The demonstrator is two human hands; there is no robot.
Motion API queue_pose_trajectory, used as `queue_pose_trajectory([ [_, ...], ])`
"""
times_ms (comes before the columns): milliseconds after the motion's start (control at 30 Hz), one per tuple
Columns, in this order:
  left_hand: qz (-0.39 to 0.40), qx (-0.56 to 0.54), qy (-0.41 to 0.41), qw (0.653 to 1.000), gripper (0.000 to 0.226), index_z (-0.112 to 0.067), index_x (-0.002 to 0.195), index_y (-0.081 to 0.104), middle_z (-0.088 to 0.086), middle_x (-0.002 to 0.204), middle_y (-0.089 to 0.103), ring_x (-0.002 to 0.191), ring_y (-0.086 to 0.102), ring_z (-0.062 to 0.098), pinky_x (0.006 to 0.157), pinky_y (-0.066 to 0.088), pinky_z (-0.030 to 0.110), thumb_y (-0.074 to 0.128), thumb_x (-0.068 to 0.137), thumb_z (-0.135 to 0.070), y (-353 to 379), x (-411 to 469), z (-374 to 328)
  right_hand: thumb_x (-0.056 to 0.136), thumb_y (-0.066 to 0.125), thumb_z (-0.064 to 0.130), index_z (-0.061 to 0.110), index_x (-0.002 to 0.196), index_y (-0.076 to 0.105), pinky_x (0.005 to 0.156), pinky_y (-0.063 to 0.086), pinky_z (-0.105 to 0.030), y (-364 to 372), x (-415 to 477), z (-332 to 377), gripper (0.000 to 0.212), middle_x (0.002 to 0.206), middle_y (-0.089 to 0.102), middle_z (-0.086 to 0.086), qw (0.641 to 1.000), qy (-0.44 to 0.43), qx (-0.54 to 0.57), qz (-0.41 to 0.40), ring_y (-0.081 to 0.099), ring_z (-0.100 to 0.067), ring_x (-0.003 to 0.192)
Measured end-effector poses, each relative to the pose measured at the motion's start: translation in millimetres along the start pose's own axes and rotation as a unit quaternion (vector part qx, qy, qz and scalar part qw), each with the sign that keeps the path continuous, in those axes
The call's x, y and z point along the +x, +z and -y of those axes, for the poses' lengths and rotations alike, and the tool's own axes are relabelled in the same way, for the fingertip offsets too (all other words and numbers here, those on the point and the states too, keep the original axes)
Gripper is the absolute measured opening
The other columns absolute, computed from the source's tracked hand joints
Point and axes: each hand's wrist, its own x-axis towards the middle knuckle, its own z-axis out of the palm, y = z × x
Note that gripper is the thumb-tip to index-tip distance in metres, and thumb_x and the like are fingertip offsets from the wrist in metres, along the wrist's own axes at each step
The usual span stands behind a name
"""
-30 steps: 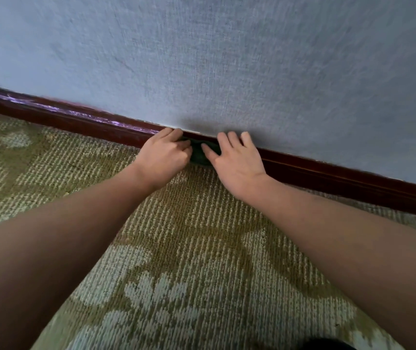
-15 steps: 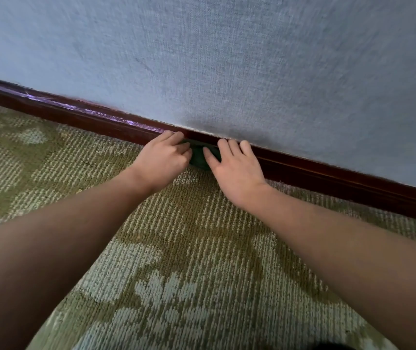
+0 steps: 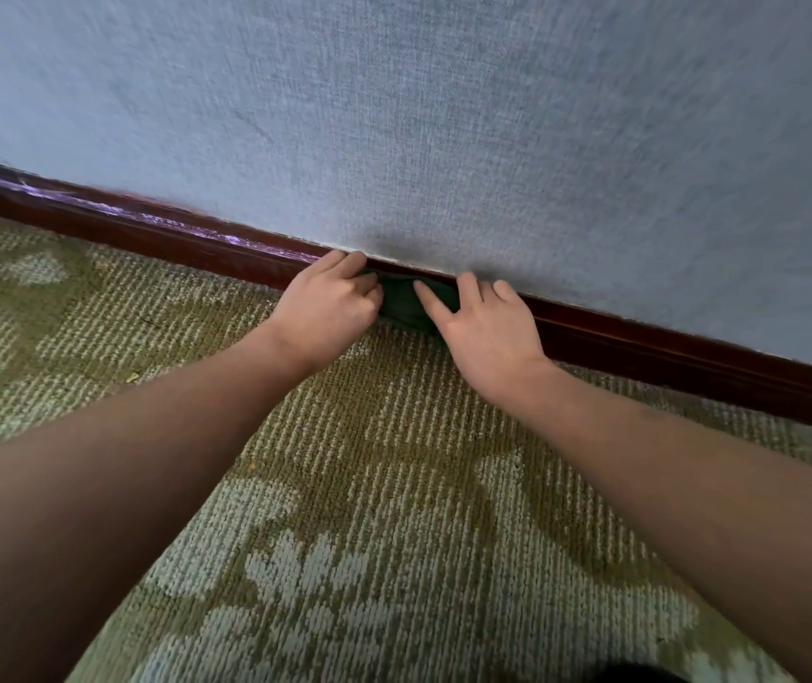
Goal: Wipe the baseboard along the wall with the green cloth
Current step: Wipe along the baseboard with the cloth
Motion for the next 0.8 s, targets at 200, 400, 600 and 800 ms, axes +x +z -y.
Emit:
queue_pose_trajectory([
  [200, 0.001, -0.018, -0.017, 1.000, 0.011, -0.003, 0.077, 0.073, 0.006, 0.078, 0.072, 0.078, 0.063, 0.026, 0.067, 0.049, 0.029, 0.074, 0.066, -0.006, 0.4, -8.1, 4.7, 0.092, 0.046, 0.015, 0.018, 0.147, 0.002, 0.095, 0.031, -0.035, -2.8, 9.5, 7.5, 0.071, 0.133, 0.031, -0.023, 1.000, -0.012, -0.012, 0.002, 0.045, -0.030, 0.113],
  [400, 0.032, -0.033, -0.041, 0.998, 0.023, -0.002, 0.081, 0.075, 0.010, 0.088, 0.073, 0.076, 0.065, 0.026, 0.066, 0.051, 0.026, 0.082, 0.060, -0.007, 4.4, -16.8, 11.1, 0.093, 0.042, 0.015, 0.017, 0.147, 0.001, 0.092, 0.033, -0.035, -10.9, 21.4, 21.4, 0.068, 0.130, 0.036, -0.023, 0.999, -0.007, 0.011, 0.030, 0.051, -0.030, 0.104],
  [600, 0.051, -0.125, -0.173, 0.976, 0.030, 0.005, 0.112, 0.063, 0.020, 0.119, 0.061, 0.094, 0.055, 0.036, 0.083, 0.045, 0.039, 0.056, 0.082, 0.006, 12.0, -20.0, 8.6, 0.093, 0.043, 0.014, 0.021, 0.147, 0.005, 0.095, 0.033, -0.037, -20.5, 23.8, 26.3, 0.067, 0.134, 0.032, -0.021, 0.998, 0.007, 0.054, 0.038, 0.047, -0.031, 0.111],
  [800, -0.048, -0.238, -0.315, 0.917, 0.033, 0.008, 0.110, 0.062, 0.025, 0.118, 0.060, 0.103, 0.058, 0.040, 0.087, 0.049, 0.049, 0.054, 0.079, 0.014, 5.0, -22.9, 0.3, 0.091, 0.047, 0.012, 0.019, 0.147, 0.005, 0.097, 0.031, -0.036, -28.7, 22.0, 25.4, 0.071, 0.131, 0.032, -0.019, 0.998, -0.005, 0.055, -0.022, 0.044, -0.030, 0.113],
])
